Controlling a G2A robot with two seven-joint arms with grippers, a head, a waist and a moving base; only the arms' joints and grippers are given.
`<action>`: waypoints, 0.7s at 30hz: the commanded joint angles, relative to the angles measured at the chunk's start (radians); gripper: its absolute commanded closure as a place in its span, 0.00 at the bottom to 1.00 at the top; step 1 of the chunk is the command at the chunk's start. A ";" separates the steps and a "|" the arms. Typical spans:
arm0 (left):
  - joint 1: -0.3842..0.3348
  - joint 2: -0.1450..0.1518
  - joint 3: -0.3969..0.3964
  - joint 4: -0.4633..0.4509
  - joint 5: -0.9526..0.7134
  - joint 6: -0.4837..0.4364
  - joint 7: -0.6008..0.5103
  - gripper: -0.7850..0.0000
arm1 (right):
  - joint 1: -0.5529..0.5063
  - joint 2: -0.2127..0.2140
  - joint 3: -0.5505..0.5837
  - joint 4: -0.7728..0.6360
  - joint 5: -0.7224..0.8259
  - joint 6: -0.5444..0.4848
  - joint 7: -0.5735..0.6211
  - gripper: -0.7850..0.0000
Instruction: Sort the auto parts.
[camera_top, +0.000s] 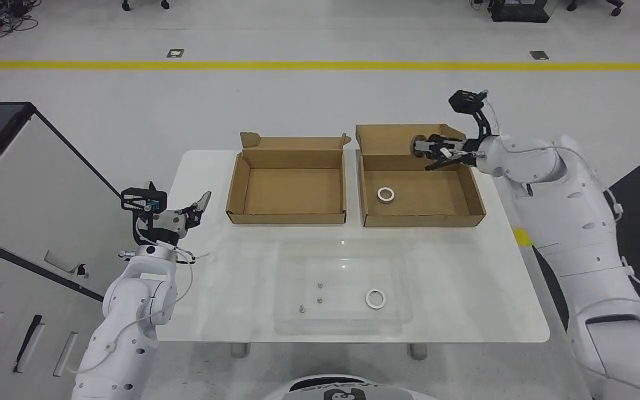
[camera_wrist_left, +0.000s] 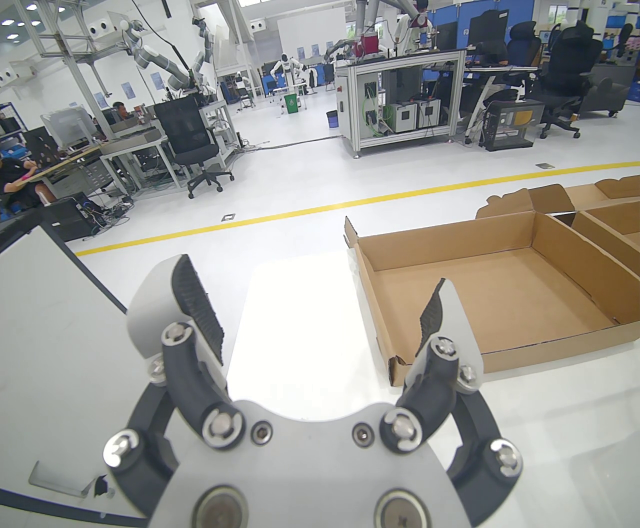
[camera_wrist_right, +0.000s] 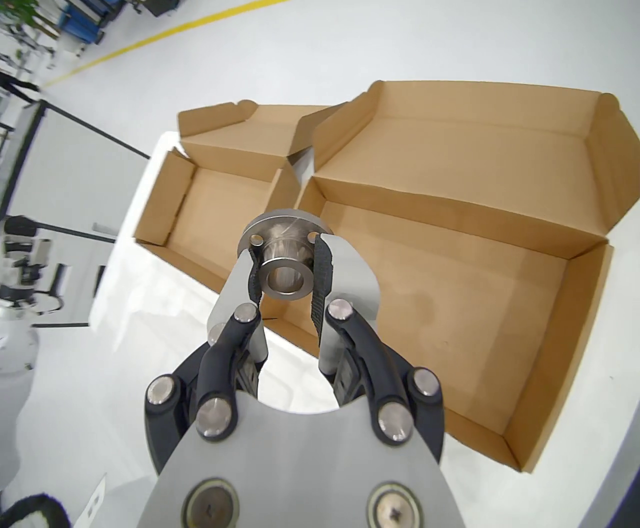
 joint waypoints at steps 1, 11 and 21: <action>0.000 0.000 0.000 0.000 0.000 0.000 0.000 0.00 | 0.010 -0.007 -0.036 0.024 -0.049 0.003 -0.026 1.00; 0.000 0.000 0.000 0.000 0.000 0.000 0.000 0.00 | 0.079 -0.055 -0.192 0.209 -0.169 0.014 -0.072 1.00; 0.000 0.000 0.000 0.000 0.000 0.000 0.000 0.00 | 0.133 -0.097 -0.278 0.354 -0.204 0.008 -0.070 1.00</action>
